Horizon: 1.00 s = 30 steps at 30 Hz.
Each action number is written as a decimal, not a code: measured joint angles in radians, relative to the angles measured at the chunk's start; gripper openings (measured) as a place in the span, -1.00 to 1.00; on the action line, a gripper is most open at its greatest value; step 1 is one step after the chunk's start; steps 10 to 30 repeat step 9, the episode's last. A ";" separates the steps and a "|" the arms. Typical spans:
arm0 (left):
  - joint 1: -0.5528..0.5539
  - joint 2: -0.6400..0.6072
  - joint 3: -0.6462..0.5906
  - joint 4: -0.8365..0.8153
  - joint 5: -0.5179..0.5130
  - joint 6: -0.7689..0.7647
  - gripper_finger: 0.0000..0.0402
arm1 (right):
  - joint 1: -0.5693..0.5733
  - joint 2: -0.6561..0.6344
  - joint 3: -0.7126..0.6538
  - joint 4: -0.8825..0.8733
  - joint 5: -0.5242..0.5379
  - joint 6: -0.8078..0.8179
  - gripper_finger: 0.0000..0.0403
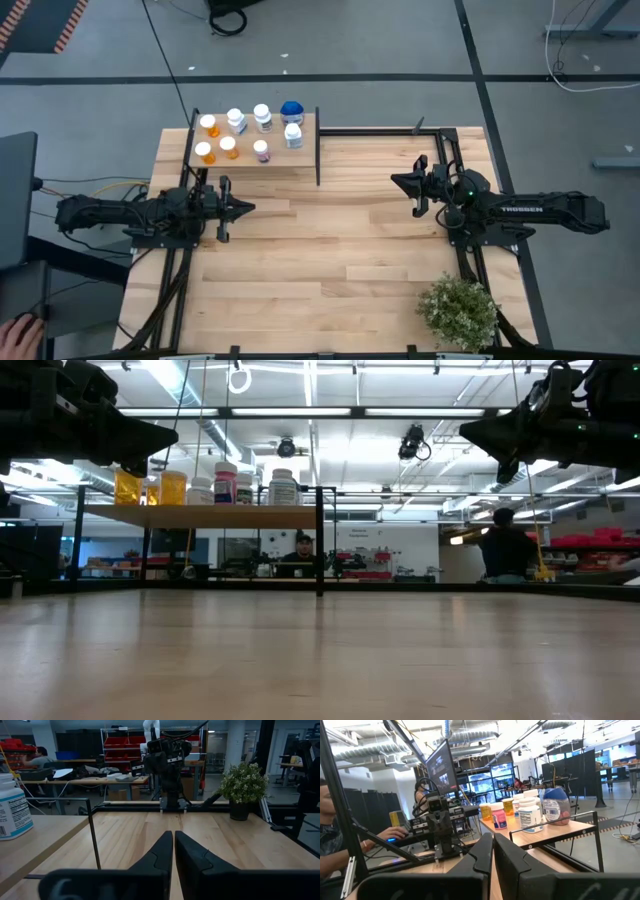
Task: Pick and place medicine bottles onto shelf by color
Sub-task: Return to Home Position
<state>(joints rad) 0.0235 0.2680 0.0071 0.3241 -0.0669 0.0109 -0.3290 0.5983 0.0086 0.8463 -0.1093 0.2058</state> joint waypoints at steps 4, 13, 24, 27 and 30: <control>0.000 0.000 0.000 0.000 0.000 0.000 -0.87 | 0.000 0.000 0.000 0.000 0.000 0.000 -0.88; 0.000 0.000 0.000 0.000 0.000 0.000 -0.83 | 0.000 0.000 0.000 0.000 0.000 0.000 -0.88; 0.000 0.000 0.000 0.000 0.000 0.000 -0.83 | 0.000 0.000 0.000 0.000 0.000 0.000 -0.88; 0.000 0.000 0.000 0.000 0.000 0.000 -0.83 | 0.000 0.000 0.000 0.000 0.000 0.000 -0.88; 0.000 0.000 0.000 0.000 0.000 0.000 -0.83 | 0.000 0.000 0.000 0.000 0.000 0.000 -0.88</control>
